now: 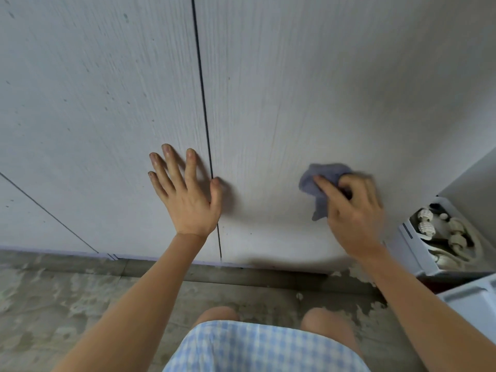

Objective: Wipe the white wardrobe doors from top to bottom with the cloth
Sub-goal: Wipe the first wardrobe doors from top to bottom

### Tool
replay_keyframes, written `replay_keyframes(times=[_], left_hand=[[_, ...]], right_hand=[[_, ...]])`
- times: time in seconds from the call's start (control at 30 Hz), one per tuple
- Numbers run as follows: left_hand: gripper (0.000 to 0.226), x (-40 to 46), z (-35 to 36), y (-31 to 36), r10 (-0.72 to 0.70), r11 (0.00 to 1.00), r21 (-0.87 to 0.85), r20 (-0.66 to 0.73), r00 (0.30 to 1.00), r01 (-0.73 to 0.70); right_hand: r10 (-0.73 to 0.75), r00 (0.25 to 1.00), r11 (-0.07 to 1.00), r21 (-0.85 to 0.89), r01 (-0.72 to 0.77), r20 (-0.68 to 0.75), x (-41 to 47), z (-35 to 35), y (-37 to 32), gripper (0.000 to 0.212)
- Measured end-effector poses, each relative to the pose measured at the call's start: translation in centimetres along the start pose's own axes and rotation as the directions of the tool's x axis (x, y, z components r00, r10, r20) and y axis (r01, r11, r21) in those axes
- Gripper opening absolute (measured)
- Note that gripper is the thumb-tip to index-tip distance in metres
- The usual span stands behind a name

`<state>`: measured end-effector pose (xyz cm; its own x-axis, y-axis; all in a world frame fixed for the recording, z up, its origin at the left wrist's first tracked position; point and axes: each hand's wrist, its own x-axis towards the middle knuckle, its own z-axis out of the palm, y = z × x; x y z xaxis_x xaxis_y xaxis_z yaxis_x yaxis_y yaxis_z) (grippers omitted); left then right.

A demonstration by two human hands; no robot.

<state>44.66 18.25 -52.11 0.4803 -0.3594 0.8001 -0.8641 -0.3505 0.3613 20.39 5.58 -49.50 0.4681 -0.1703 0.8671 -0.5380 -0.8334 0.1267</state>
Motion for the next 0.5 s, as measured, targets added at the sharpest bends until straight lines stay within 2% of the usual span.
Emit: replay_keyframes(times=[0.1,0.17,0.23,0.3,0.37,0.47,0.5], left_hand=[[0.064,-0.3,0.0,1.0,-0.073,0.997,-0.012,0.007,0.997,0.073],[0.062,-0.3,0.0,1.1,-0.079,0.997,-0.009,0.01,0.997,0.079],[0.061,-0.3,-0.1,1.3,-0.081,0.997,0.0,0.008,0.997,0.081],[0.061,-0.3,-0.1,1.5,-0.099,0.995,0.002,0.011,0.995,0.099],[0.061,-0.2,0.1,1.8,-0.115,0.993,0.0,0.001,0.993,0.115],[0.061,-0.1,0.5,2.2,-0.138,0.99,-0.012,-0.028,0.99,0.137],[0.06,0.0,0.6,2.4,-0.142,0.99,-0.015,-0.039,0.989,0.141]], right_hand=[[0.047,0.997,0.999,-0.019,-0.048,-0.055,-0.6,0.3,0.4,0.021],[-0.043,0.998,0.998,-0.033,0.044,0.048,-3.1,1.5,0.5,0.033],[-0.169,0.958,0.984,-0.014,0.177,0.233,-5.6,2.0,1.3,0.05],[-0.192,0.92,0.979,0.005,0.203,0.341,-6.7,1.6,2.1,0.051],[-0.124,0.947,0.992,0.029,0.121,0.297,-6.2,0.8,2.8,0.046],[-0.036,0.996,0.999,0.04,0.033,0.082,-3.7,-0.9,4.5,0.024],[-0.004,1.0,0.999,0.04,0.003,0.022,-2.8,-1.4,5.1,0.023]])
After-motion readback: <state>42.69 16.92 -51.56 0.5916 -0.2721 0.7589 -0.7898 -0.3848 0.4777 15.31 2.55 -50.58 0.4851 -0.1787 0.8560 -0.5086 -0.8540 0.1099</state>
